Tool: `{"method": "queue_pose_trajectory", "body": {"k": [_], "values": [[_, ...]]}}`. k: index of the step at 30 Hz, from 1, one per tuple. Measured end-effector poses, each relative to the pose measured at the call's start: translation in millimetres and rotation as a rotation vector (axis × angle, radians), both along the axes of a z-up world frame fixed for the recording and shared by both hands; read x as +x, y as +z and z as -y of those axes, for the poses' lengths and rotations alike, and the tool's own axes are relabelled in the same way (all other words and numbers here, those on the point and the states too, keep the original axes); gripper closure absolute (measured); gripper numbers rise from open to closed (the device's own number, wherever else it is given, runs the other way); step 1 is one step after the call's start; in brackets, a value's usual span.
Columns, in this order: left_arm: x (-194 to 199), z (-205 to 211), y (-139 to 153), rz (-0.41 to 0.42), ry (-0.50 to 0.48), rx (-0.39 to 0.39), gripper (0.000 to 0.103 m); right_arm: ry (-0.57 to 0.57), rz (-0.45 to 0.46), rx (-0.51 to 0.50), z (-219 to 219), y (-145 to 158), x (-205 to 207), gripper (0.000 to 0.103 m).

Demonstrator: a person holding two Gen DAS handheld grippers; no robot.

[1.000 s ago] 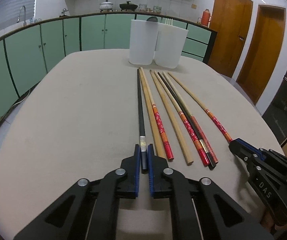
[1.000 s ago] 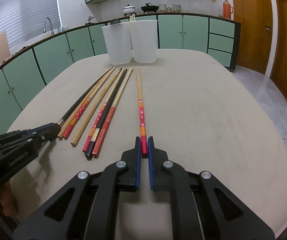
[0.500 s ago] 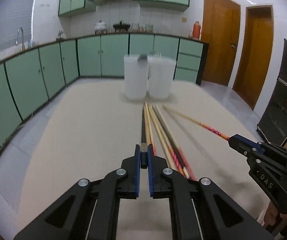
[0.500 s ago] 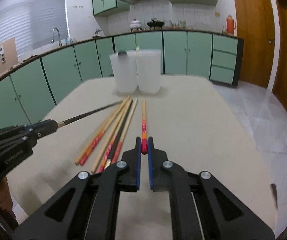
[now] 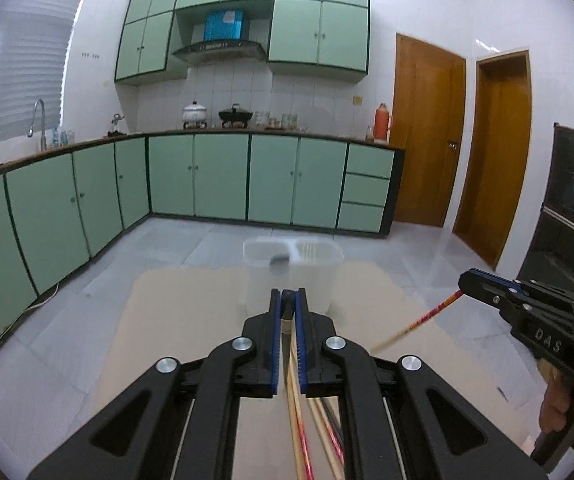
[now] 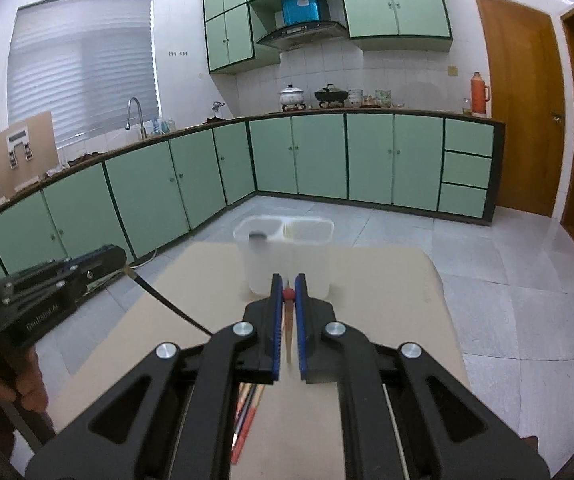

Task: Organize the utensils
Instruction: 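Carry the chopstick over the white holder and lower it in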

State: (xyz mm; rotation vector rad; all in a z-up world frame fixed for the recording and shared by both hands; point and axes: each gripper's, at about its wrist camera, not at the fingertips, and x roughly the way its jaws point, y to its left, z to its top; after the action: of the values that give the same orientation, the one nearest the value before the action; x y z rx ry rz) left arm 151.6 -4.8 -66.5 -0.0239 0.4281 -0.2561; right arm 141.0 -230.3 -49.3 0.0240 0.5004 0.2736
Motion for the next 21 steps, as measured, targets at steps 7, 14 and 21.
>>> {"method": "queue_pose_trajectory", "body": {"k": [7, 14, 21], "values": [[17, -3, 29, 0.025, -0.037, -0.033, 0.097, 0.035, -0.025, 0.012, 4, 38, 38, 0.098], [23, -6, 66, 0.114, -0.042, -0.025, 0.097, 0.046, 0.048, 0.034, 11, 85, 67, 0.098], [59, -5, 112, 0.232, -0.022, -0.027, 0.097, 0.035, 0.1, 0.028, 13, 110, 110, 0.098]]}}
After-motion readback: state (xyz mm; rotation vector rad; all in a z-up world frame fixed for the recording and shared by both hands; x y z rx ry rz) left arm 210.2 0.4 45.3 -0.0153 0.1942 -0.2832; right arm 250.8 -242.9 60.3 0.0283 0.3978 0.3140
